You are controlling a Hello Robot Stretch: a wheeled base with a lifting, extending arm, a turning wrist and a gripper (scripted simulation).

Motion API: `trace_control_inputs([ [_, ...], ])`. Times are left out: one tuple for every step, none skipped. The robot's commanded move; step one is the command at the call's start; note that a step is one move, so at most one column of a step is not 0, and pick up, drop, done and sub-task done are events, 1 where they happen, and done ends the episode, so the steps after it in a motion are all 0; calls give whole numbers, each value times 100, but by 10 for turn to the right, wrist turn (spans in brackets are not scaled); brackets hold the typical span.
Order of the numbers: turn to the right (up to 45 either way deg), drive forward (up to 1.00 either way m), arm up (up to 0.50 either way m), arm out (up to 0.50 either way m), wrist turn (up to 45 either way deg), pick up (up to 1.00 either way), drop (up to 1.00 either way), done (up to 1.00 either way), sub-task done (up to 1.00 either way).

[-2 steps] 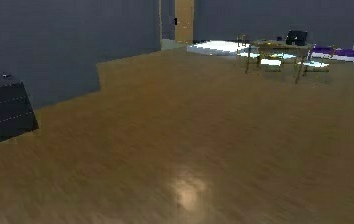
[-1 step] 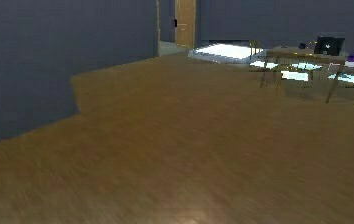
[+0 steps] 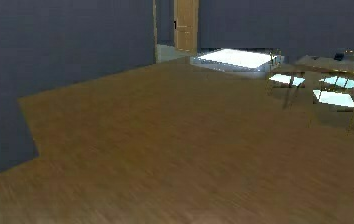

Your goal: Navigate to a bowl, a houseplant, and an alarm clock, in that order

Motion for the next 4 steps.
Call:
trace_control_inputs([
  [0,100,0,0,0,0,0,0,0],
  [0,100,0,0,0,0,0,0,0],
  [0,100,0,0,0,0,0,0,0],
  [0,100,0,0,0,0,0,0,0],
])
